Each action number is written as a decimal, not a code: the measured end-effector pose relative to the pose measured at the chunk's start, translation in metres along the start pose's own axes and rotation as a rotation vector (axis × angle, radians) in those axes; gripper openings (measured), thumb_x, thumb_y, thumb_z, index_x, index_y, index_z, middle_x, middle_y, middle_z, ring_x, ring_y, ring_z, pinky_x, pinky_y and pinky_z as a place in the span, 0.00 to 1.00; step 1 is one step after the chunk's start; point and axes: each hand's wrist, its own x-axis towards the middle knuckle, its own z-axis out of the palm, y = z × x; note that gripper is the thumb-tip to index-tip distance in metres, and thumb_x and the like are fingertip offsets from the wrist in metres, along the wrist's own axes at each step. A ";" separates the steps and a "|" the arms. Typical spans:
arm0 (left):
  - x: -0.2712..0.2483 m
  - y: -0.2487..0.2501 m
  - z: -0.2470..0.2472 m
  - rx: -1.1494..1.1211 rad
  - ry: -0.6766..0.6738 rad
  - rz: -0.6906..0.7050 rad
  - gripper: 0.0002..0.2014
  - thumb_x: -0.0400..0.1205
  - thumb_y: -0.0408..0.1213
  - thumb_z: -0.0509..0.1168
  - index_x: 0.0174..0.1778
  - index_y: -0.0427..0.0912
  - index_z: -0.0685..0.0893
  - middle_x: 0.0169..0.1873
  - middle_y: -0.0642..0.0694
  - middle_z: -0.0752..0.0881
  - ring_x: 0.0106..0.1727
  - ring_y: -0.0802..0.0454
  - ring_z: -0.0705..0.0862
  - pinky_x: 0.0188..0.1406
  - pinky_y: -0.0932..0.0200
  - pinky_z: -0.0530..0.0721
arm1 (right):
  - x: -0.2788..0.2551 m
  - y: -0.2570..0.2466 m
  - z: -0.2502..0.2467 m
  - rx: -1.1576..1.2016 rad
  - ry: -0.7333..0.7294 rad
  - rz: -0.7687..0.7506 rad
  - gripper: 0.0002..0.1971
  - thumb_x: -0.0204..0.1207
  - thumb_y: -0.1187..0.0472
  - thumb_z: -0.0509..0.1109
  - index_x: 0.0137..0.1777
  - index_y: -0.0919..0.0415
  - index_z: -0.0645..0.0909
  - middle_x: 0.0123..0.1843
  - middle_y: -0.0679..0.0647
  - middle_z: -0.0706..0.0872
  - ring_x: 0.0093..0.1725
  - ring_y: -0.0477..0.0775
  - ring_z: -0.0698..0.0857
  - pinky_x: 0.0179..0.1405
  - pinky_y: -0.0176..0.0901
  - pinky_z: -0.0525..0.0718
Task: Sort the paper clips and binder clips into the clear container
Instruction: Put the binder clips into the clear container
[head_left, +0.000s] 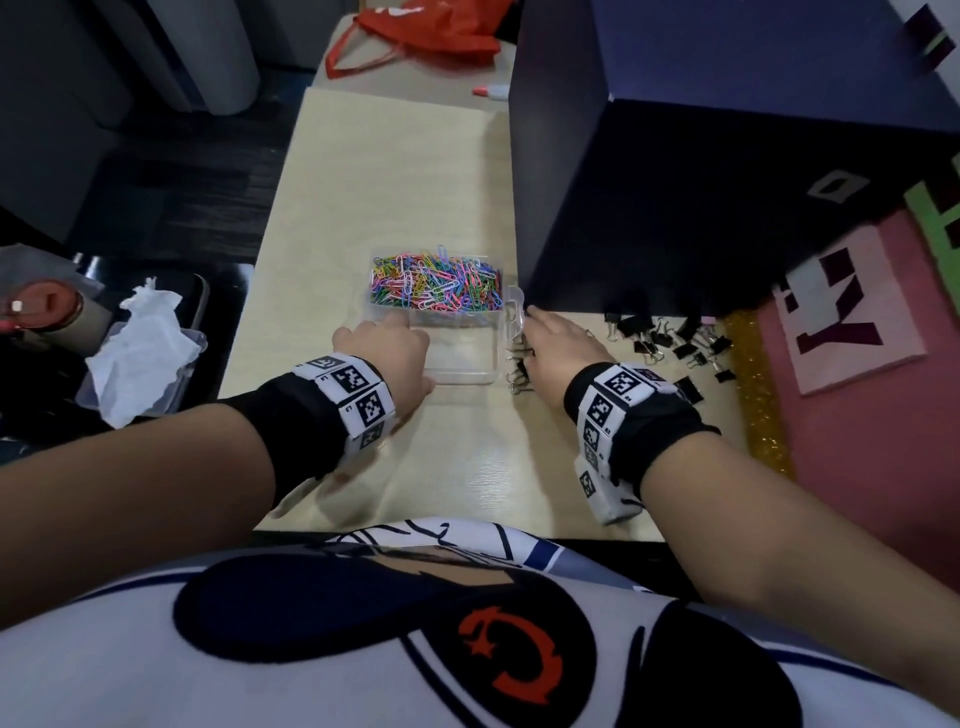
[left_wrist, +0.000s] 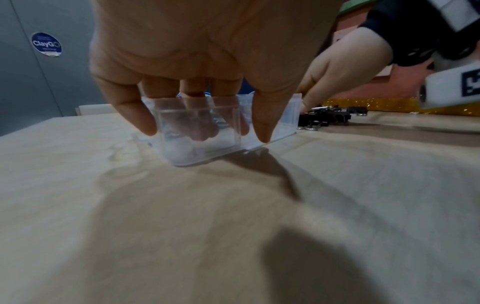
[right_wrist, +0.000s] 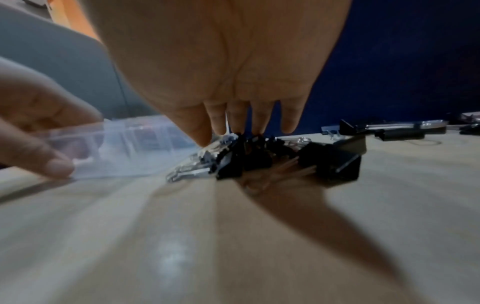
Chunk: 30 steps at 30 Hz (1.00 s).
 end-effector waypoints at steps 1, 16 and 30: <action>0.001 0.000 -0.001 0.003 -0.001 -0.009 0.16 0.77 0.54 0.65 0.54 0.48 0.81 0.56 0.45 0.76 0.56 0.40 0.81 0.55 0.45 0.74 | -0.001 0.001 0.003 -0.026 -0.010 -0.003 0.32 0.80 0.65 0.57 0.83 0.50 0.56 0.86 0.47 0.50 0.85 0.54 0.52 0.83 0.56 0.55; -0.001 0.057 -0.022 0.041 0.272 0.139 0.20 0.74 0.45 0.66 0.61 0.45 0.73 0.60 0.41 0.73 0.62 0.39 0.71 0.62 0.39 0.69 | -0.032 0.067 -0.021 0.208 0.212 0.477 0.25 0.83 0.48 0.55 0.80 0.47 0.62 0.85 0.53 0.53 0.81 0.64 0.57 0.77 0.62 0.64; -0.004 0.078 -0.004 0.108 -0.122 0.512 0.29 0.75 0.50 0.71 0.72 0.55 0.70 0.70 0.40 0.63 0.66 0.39 0.71 0.62 0.46 0.79 | -0.038 0.039 -0.013 0.093 -0.069 0.126 0.44 0.68 0.38 0.74 0.81 0.43 0.58 0.81 0.50 0.58 0.76 0.59 0.59 0.72 0.51 0.68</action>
